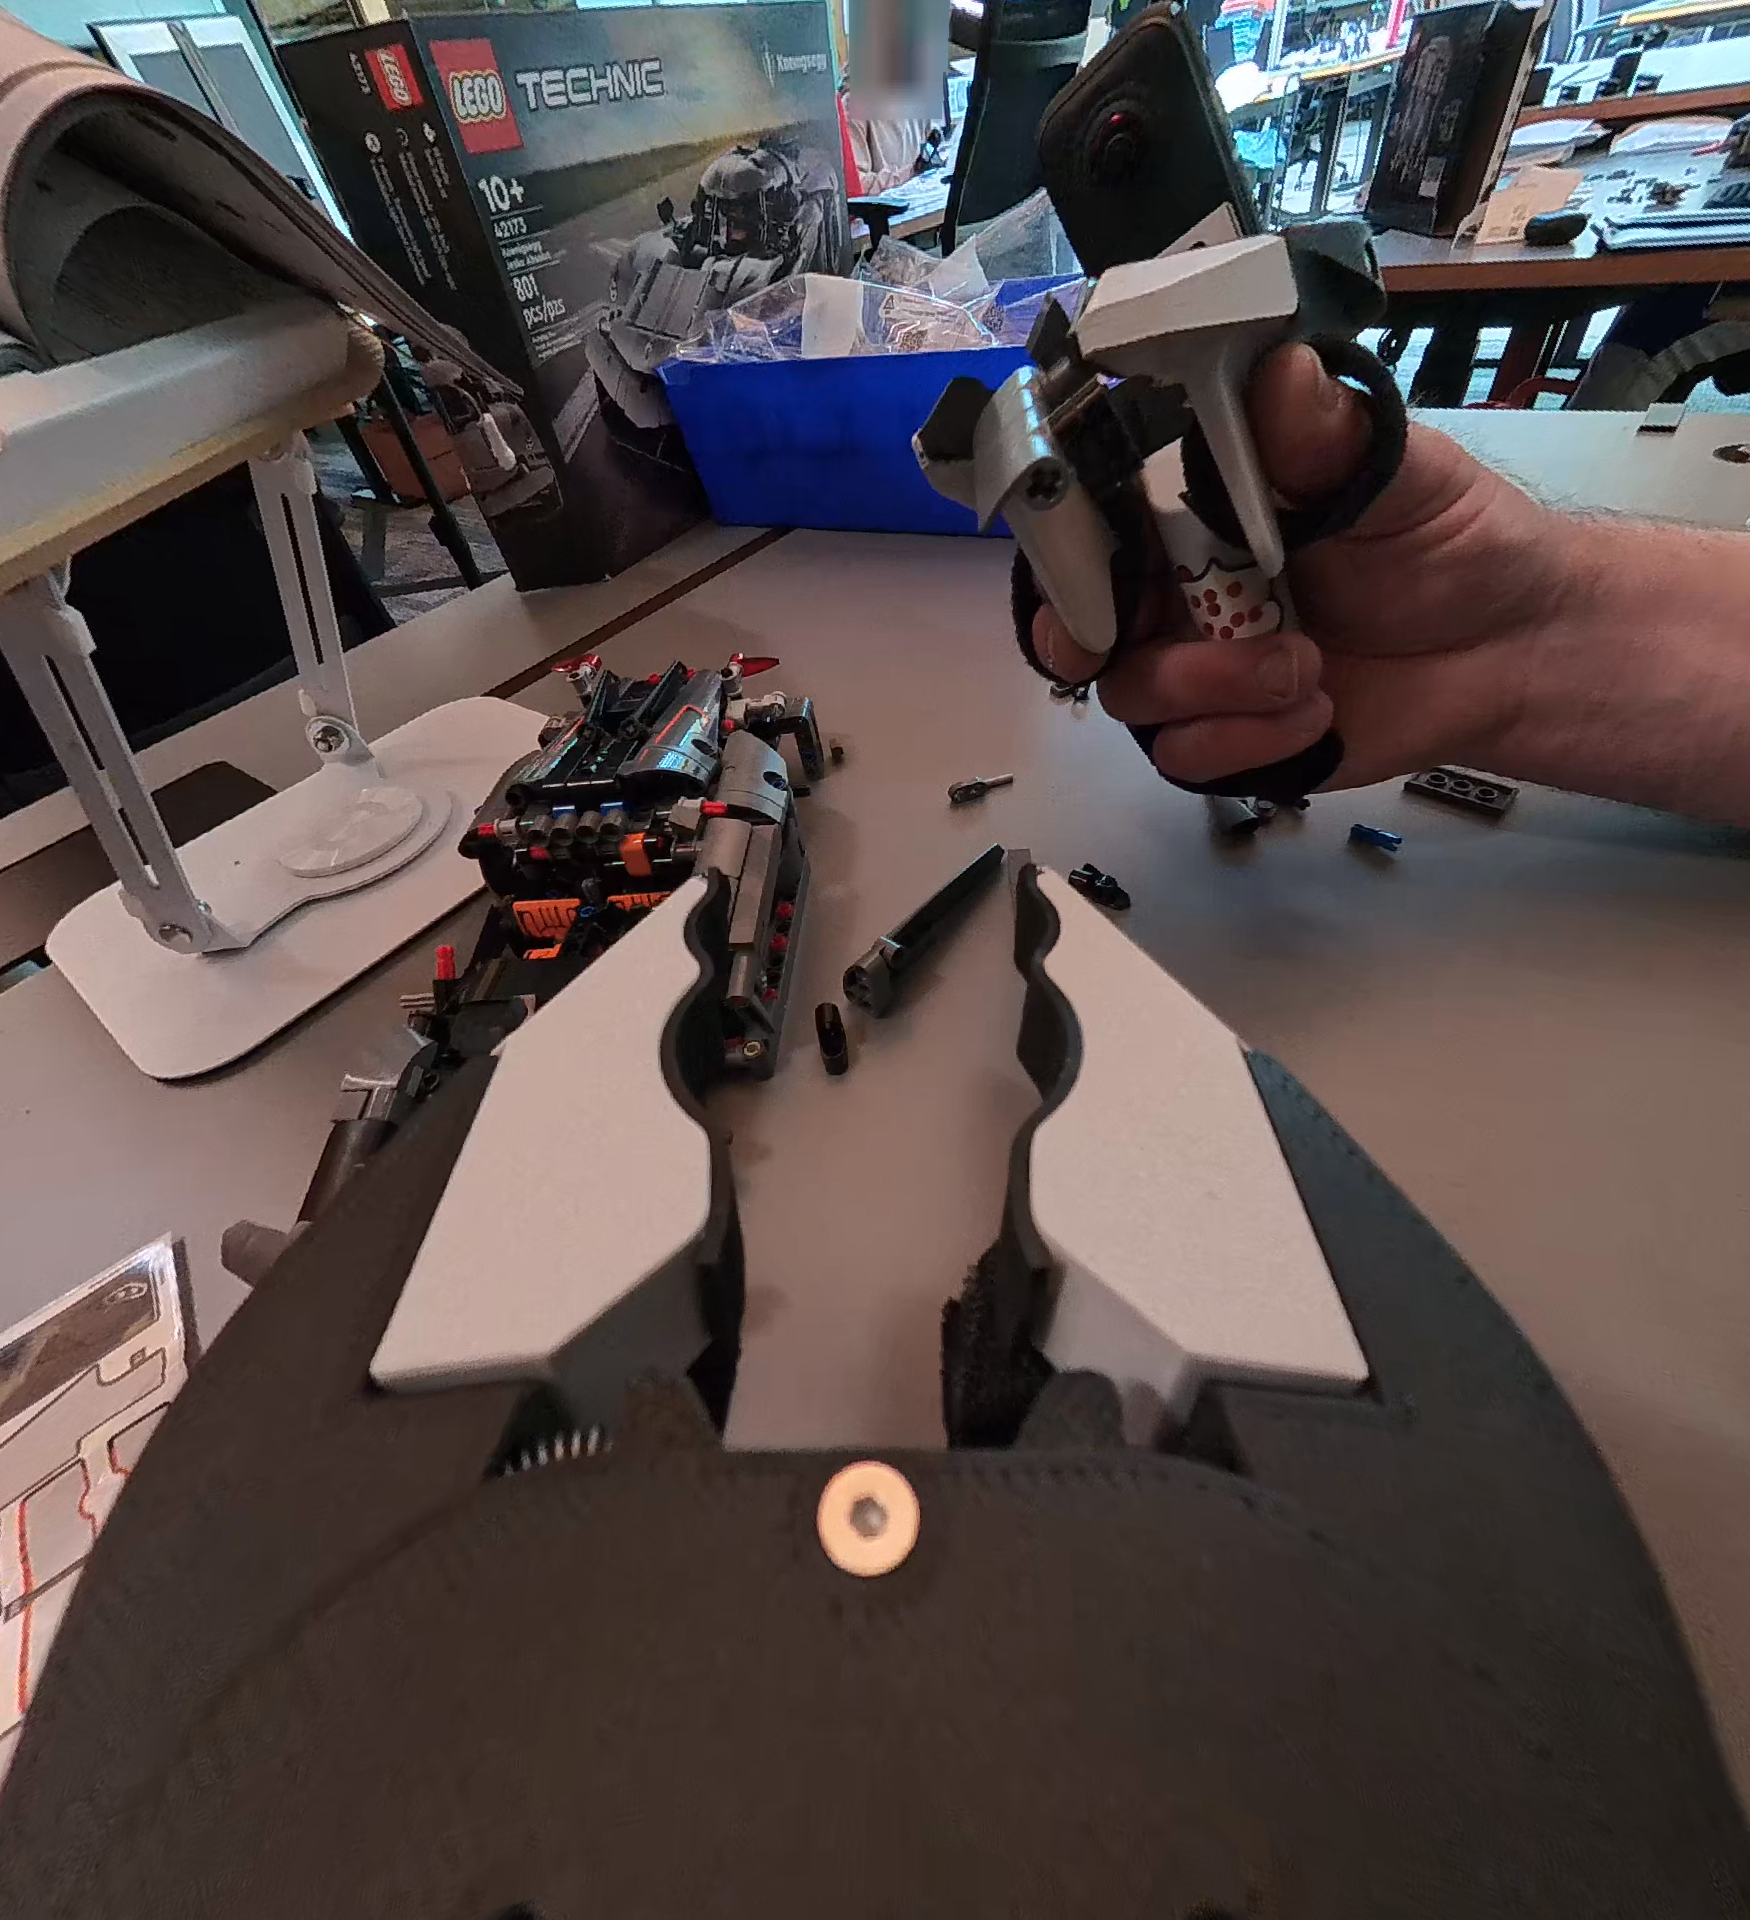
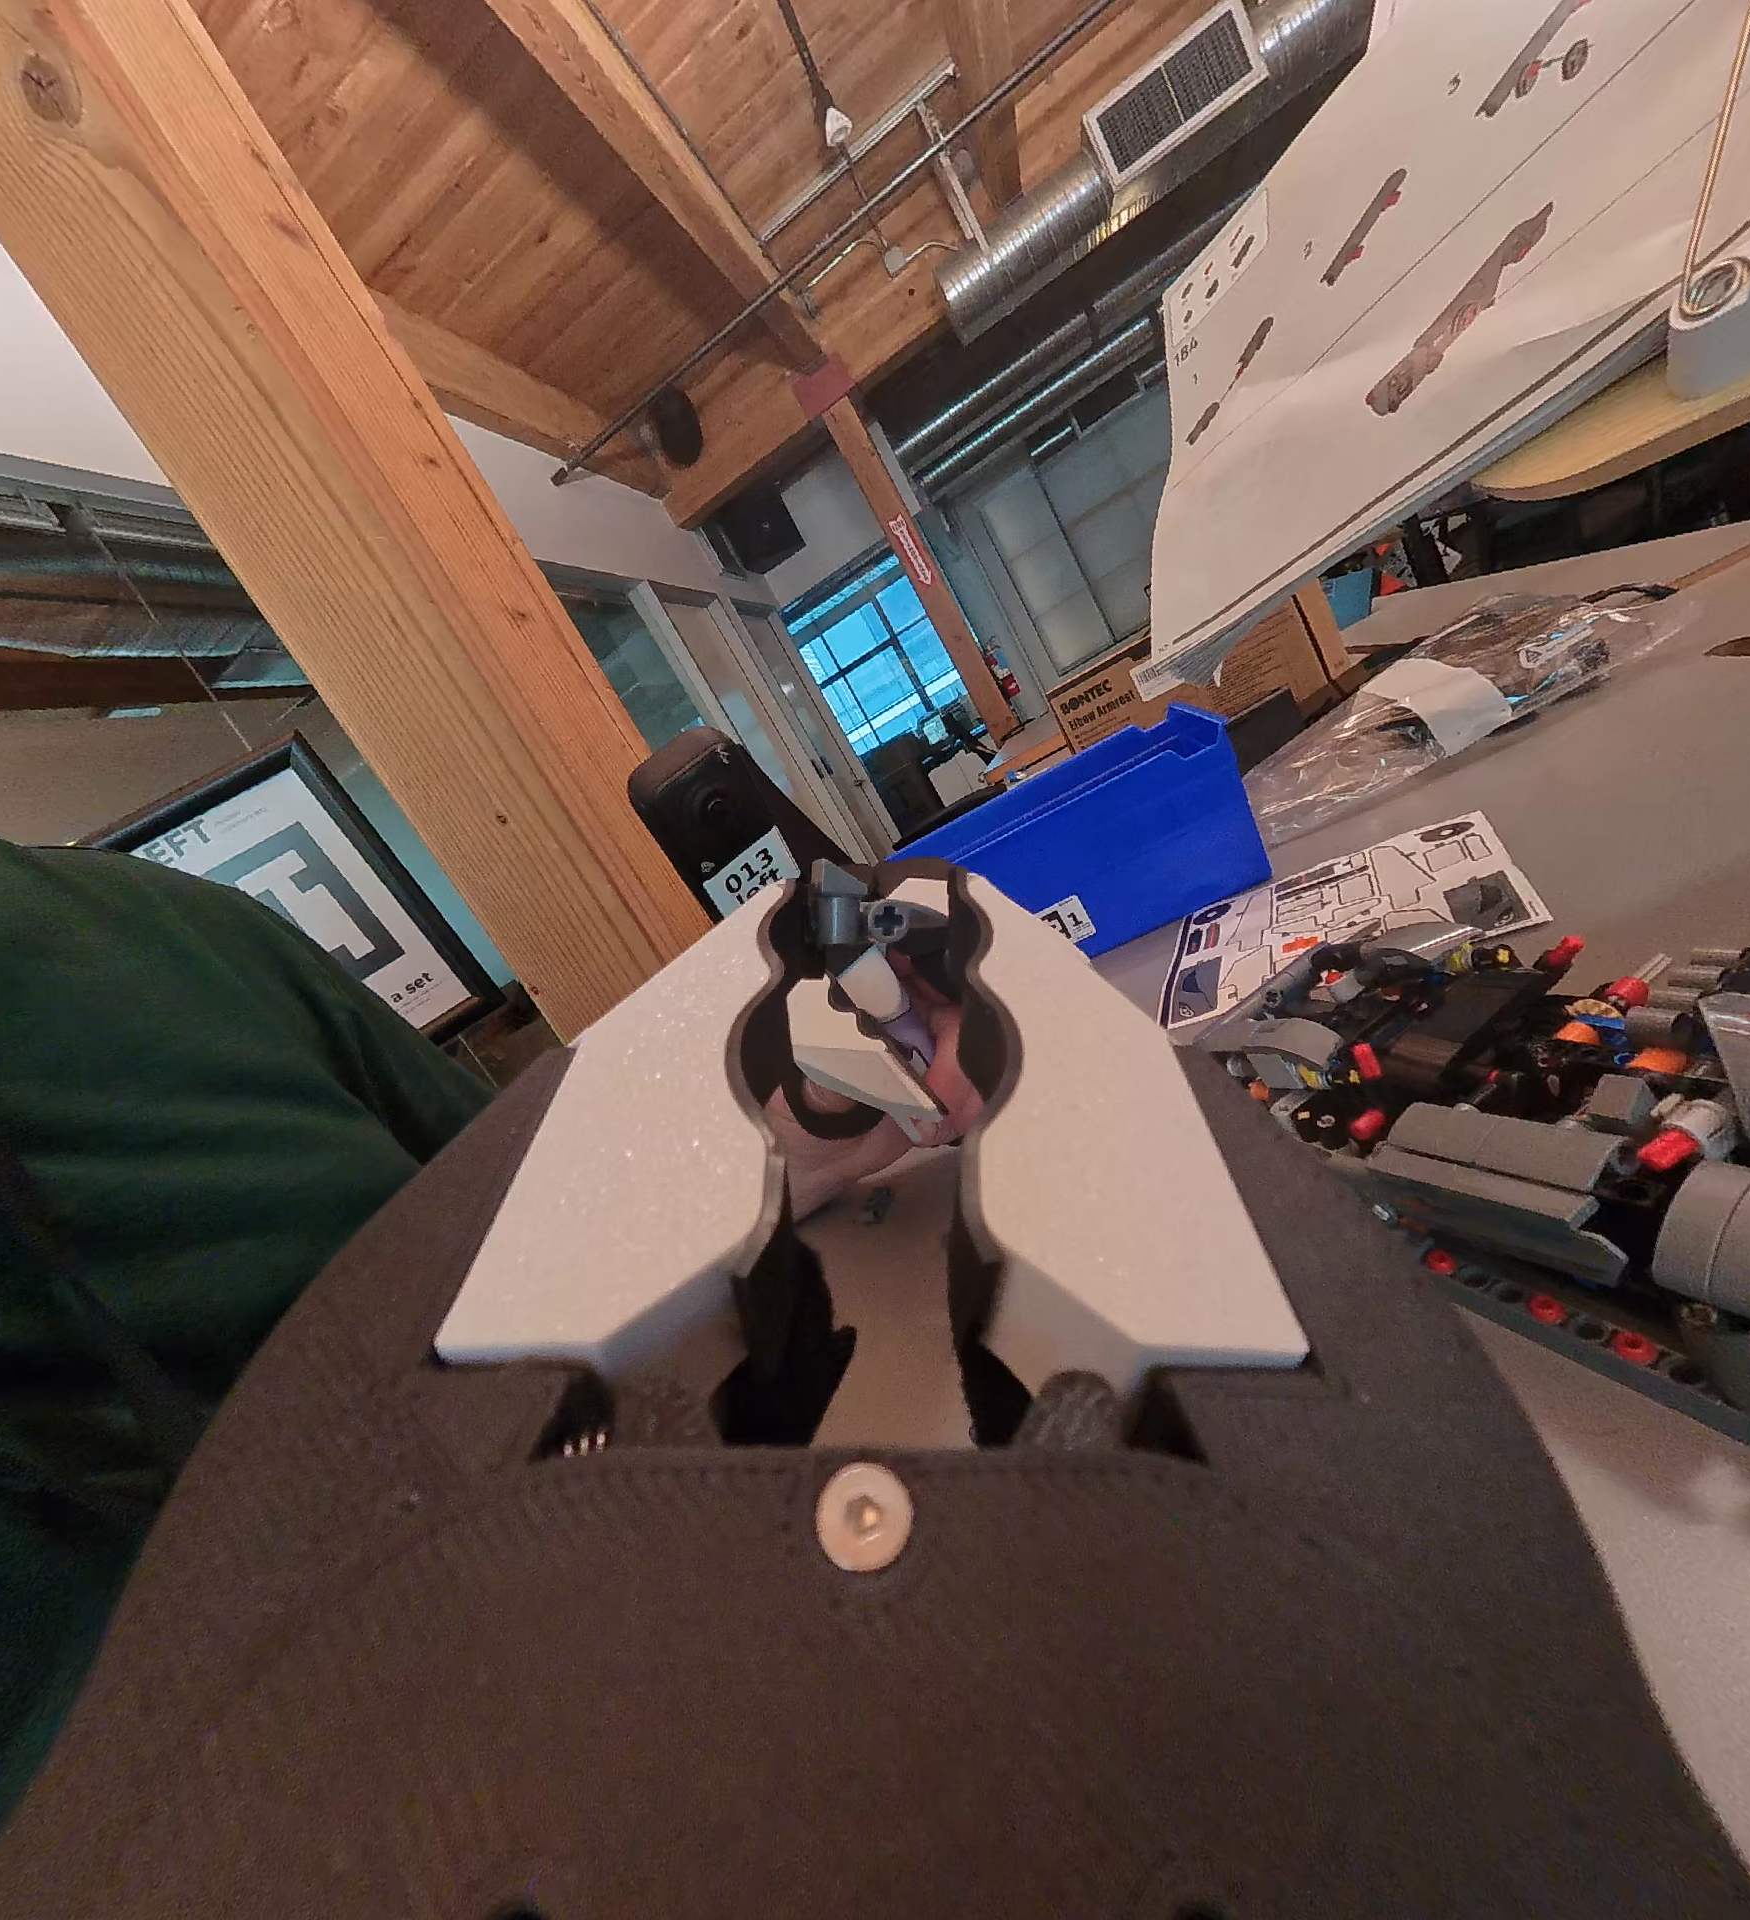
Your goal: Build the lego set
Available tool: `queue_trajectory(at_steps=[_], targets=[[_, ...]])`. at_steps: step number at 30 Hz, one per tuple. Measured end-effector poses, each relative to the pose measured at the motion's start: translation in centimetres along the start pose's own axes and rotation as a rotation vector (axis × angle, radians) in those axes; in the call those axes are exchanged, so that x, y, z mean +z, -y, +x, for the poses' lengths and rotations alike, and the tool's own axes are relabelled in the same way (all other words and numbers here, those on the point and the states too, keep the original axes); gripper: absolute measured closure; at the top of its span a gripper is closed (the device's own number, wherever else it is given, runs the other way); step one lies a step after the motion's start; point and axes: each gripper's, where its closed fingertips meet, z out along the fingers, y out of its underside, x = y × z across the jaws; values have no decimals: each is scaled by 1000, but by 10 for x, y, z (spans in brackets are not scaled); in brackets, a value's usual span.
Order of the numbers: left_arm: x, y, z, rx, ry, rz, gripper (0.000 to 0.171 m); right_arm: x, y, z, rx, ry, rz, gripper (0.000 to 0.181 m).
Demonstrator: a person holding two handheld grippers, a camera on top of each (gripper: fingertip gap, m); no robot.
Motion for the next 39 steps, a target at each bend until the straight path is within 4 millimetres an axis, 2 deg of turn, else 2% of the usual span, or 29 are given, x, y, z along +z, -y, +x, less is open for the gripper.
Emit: queue_trajectory(at_steps=[26,30,35,39], targets=[[1,-2,2,3,-5,-11,119,-3,4,-1,-9,-3,9,156],[1,-4,1,7,-4,-20,119,-13,13,2,-25,-27,40,156],[0,-13,10,30,-55,-95,120,-23,23,5,-29,-43,82,156],[5,-36,30,87,-142,-245,119,-21,21,6,-25,-41,73,156]])
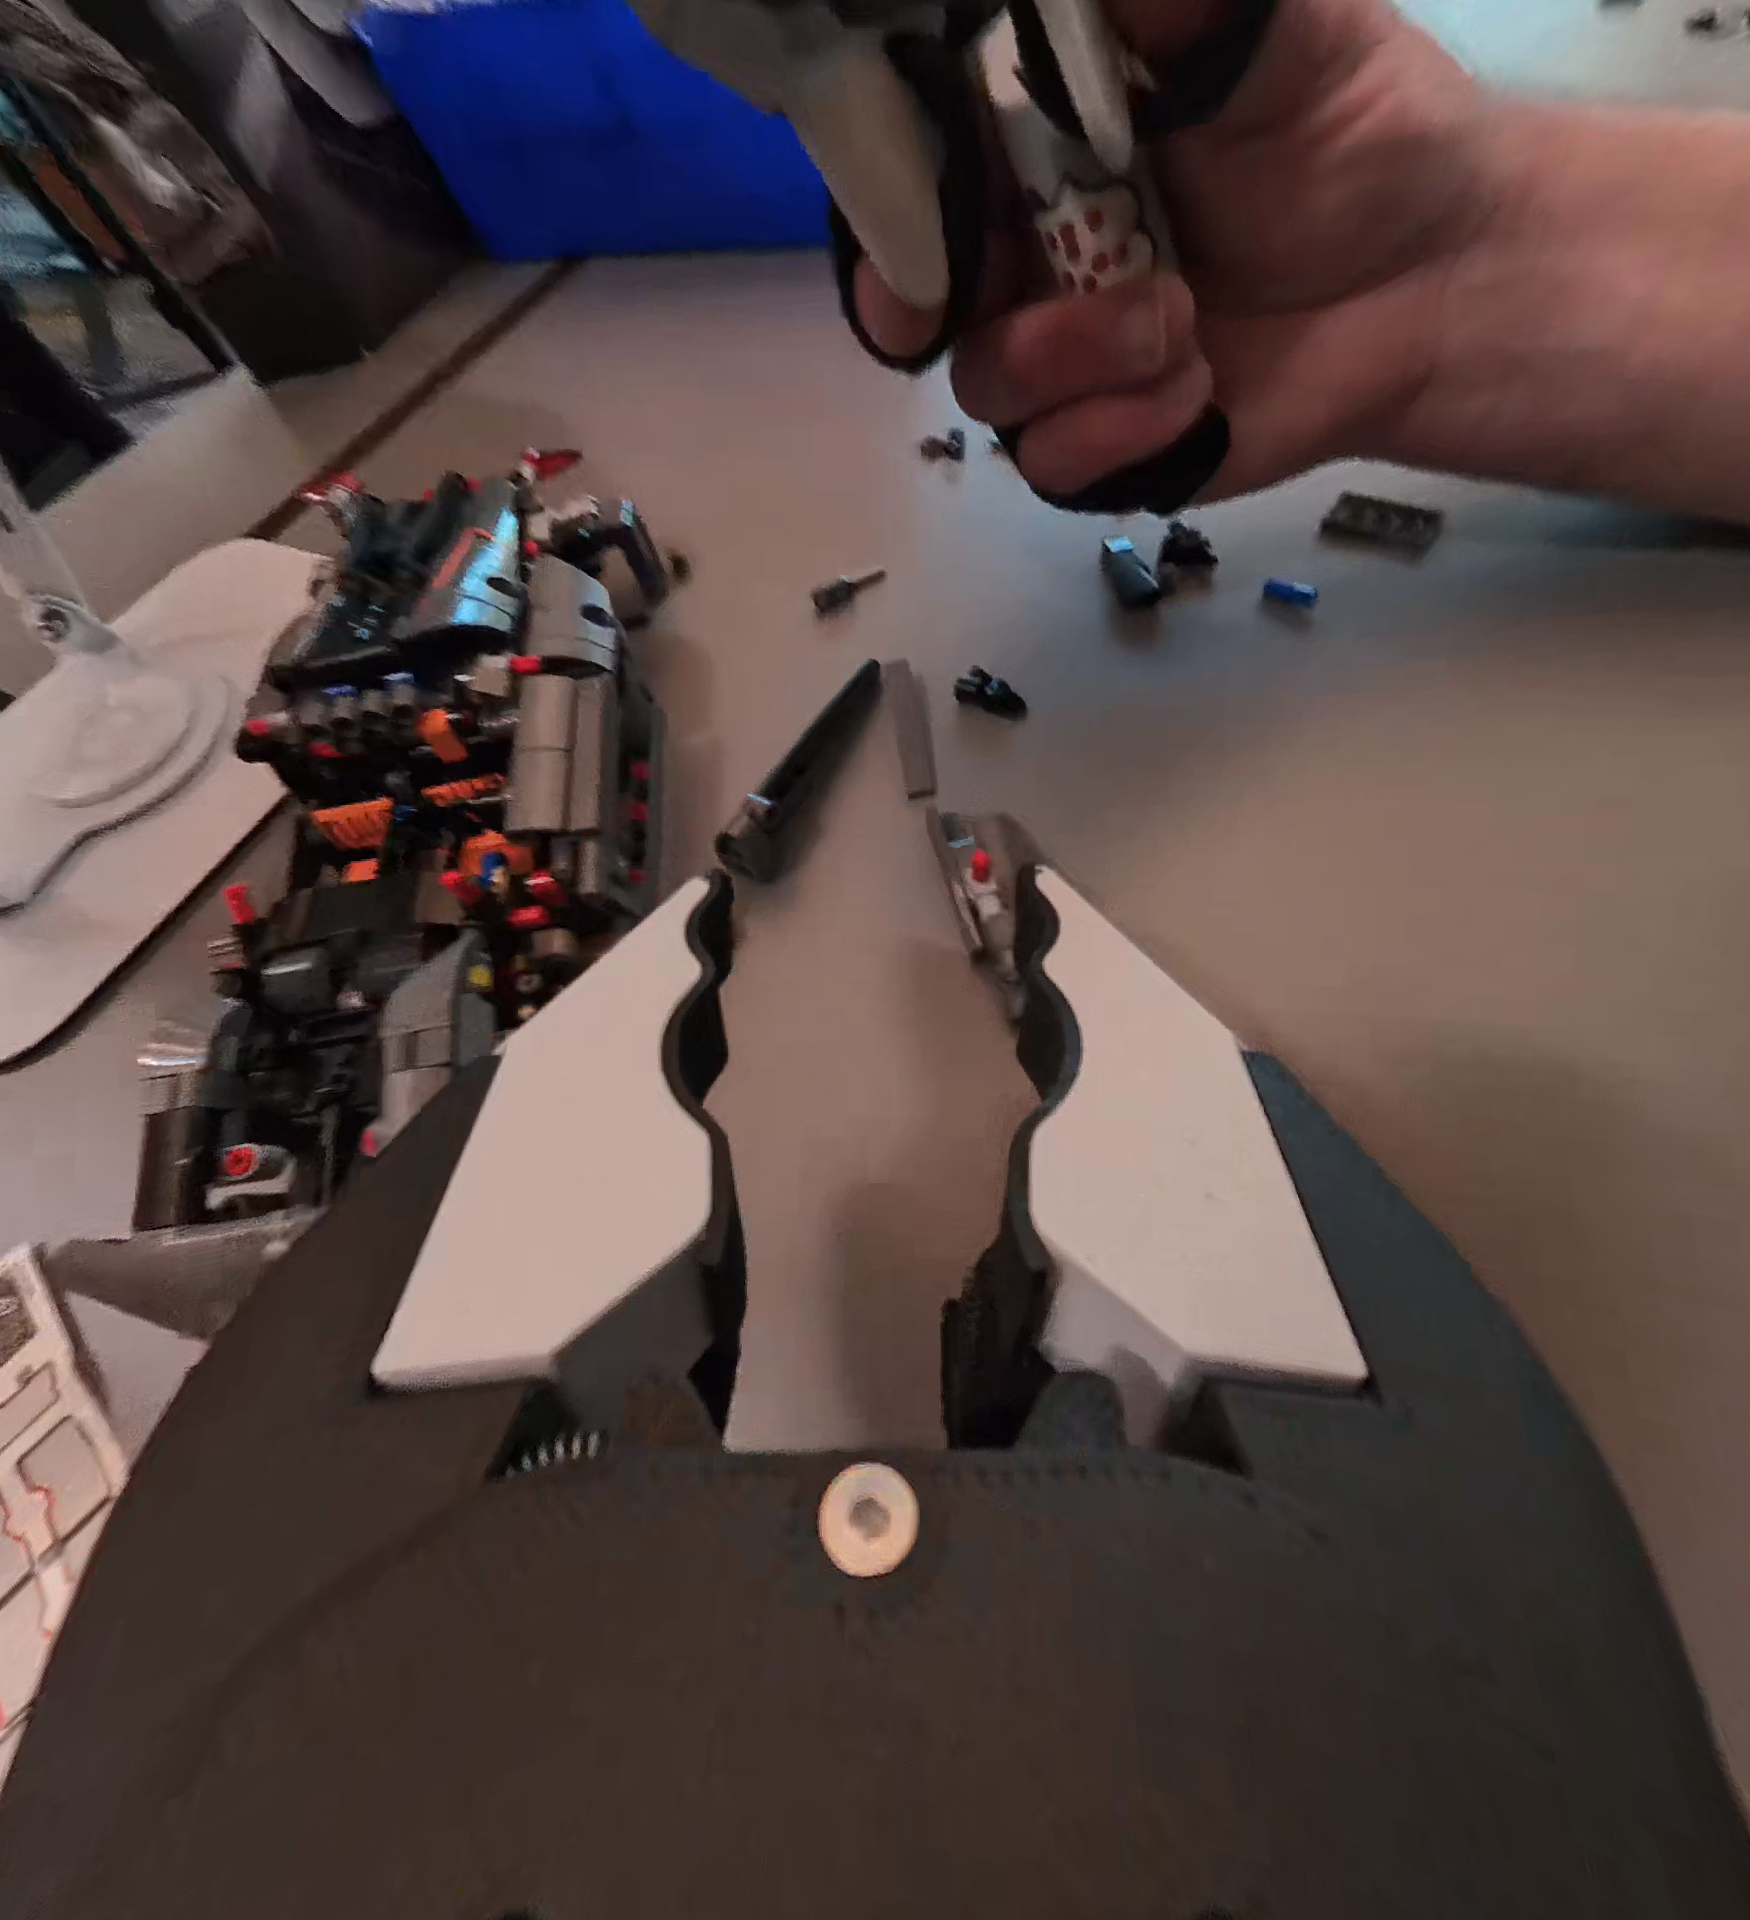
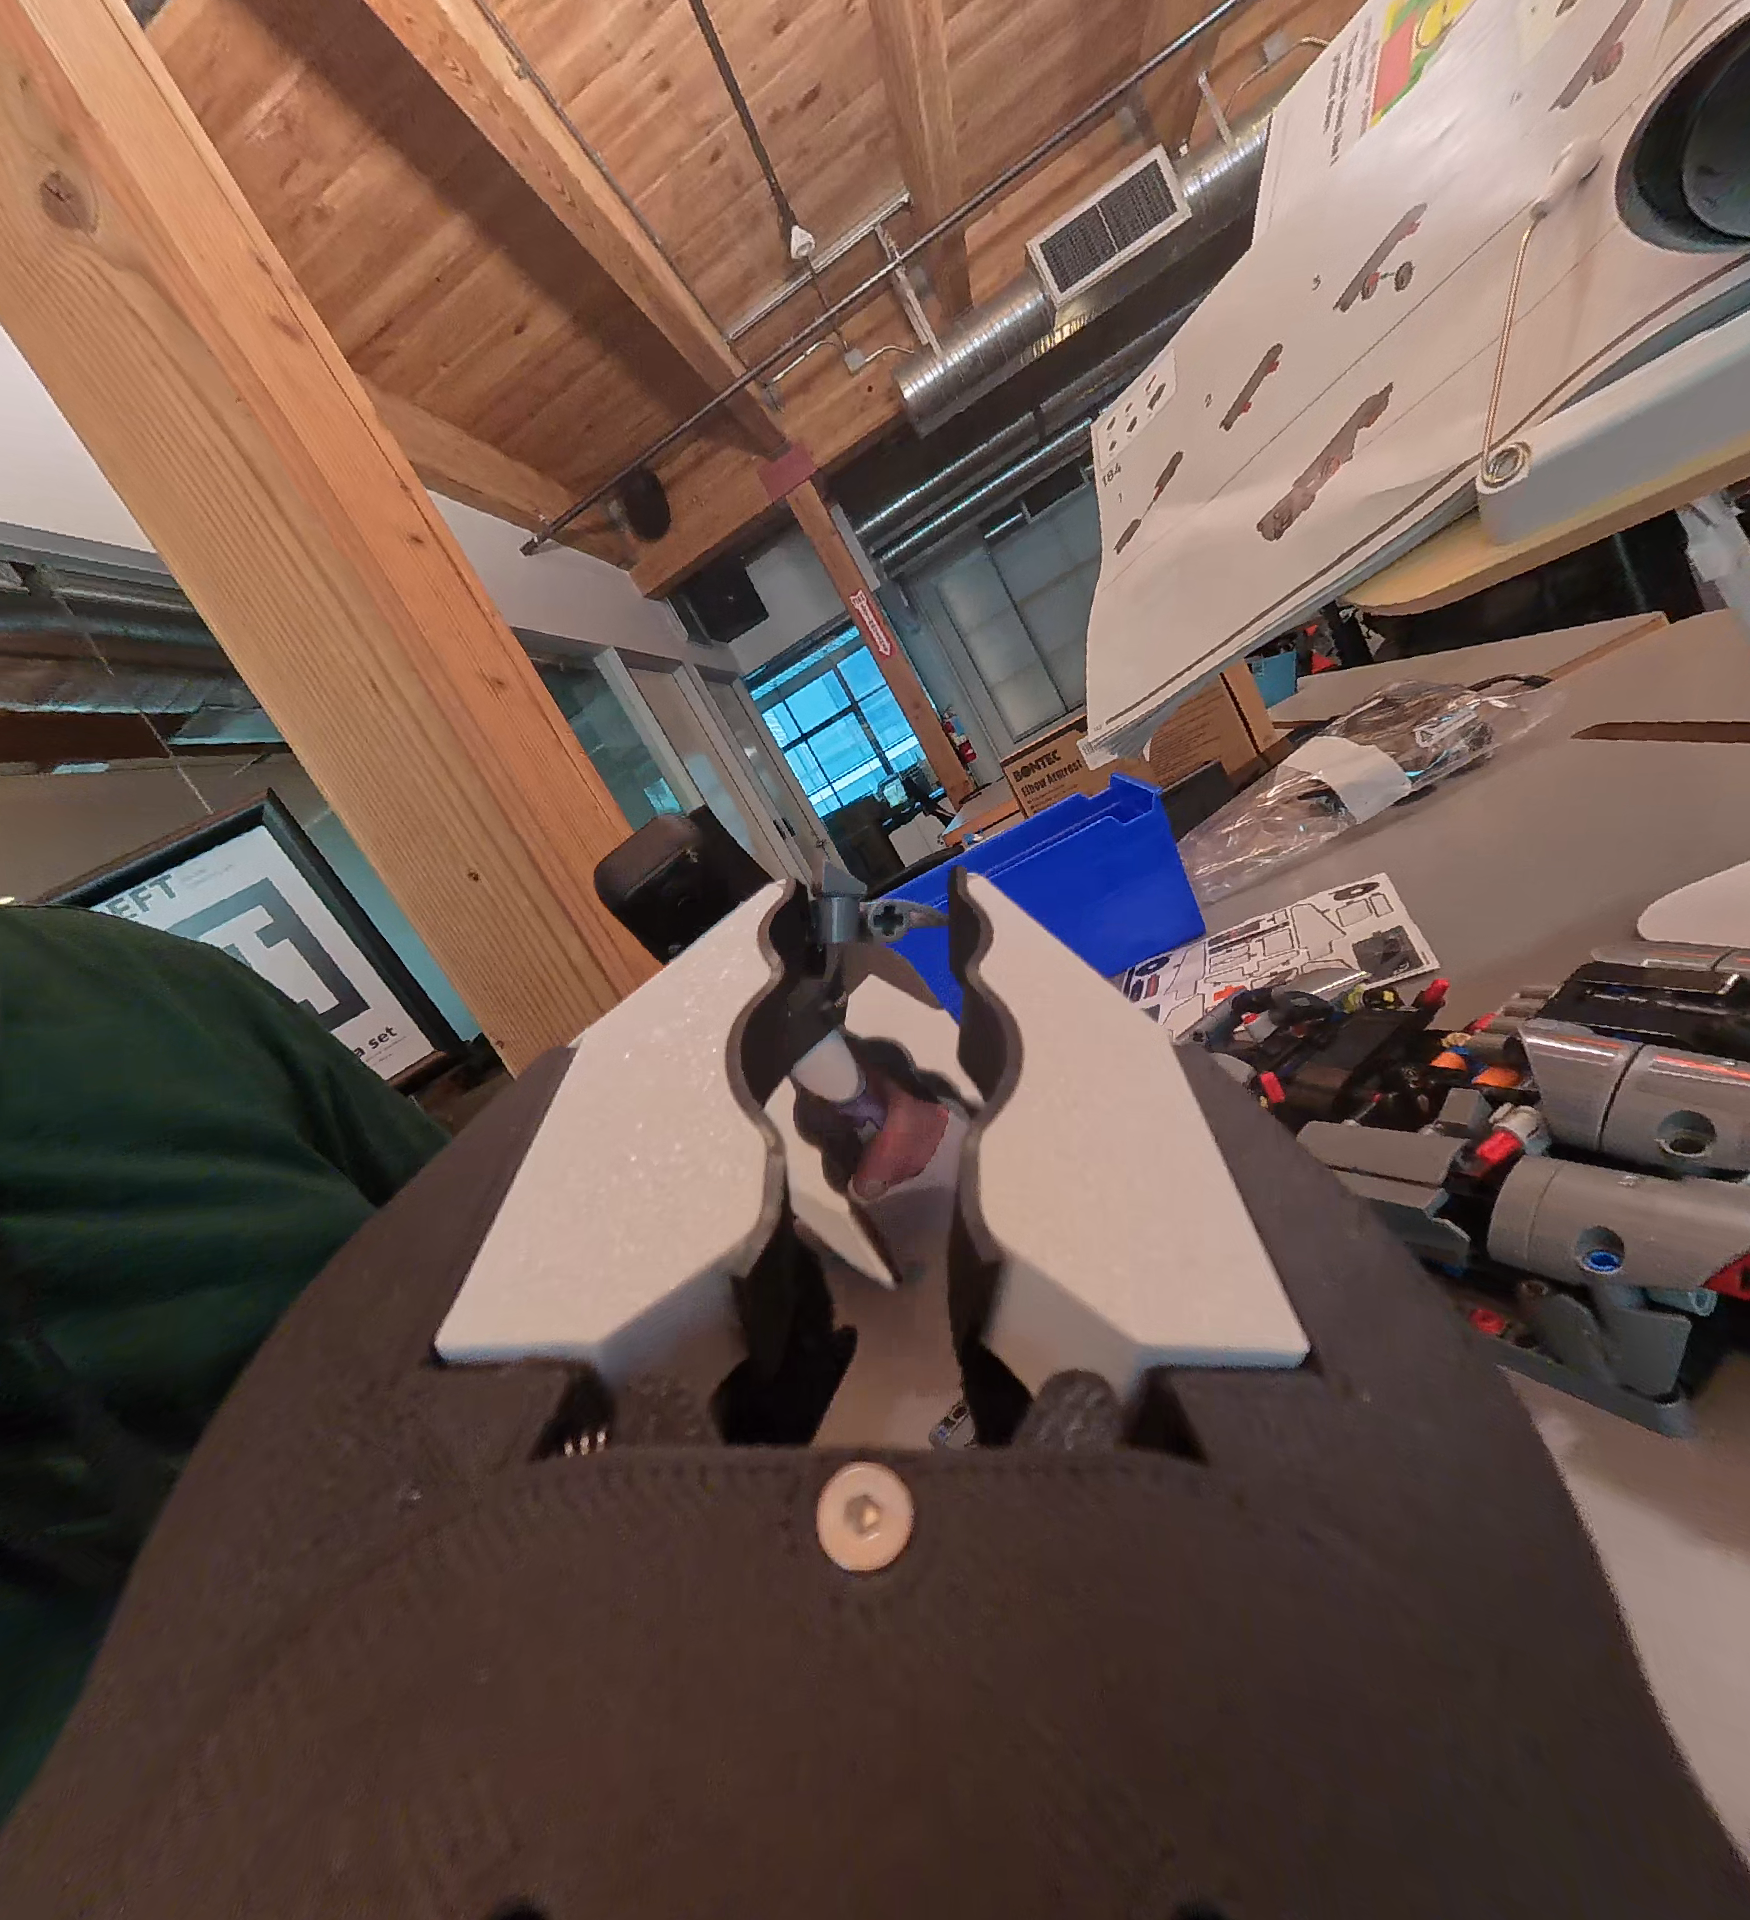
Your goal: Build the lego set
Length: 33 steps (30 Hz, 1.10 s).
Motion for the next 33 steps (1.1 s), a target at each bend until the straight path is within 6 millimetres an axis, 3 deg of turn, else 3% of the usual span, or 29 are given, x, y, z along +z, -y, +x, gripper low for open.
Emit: queue_trajectory(at_steps=[5,9,17,26,33], targets=[[17,-23,27,53,-87,-170,117,0,1,0,0,3,3,157],[27,-36,35,64,-98,-255,116,-2,4,-2,-3,5,13,156],[36,-38,42,101,-75,-289,144,-1,4,-4,-6,12,14,156],[34,-37,43,134,-38,-296,145,-2,6,-5,-9,13,18,156],[24,-30,33,157,13,-279,149,-2,6,-6,-9,17,20,156]])
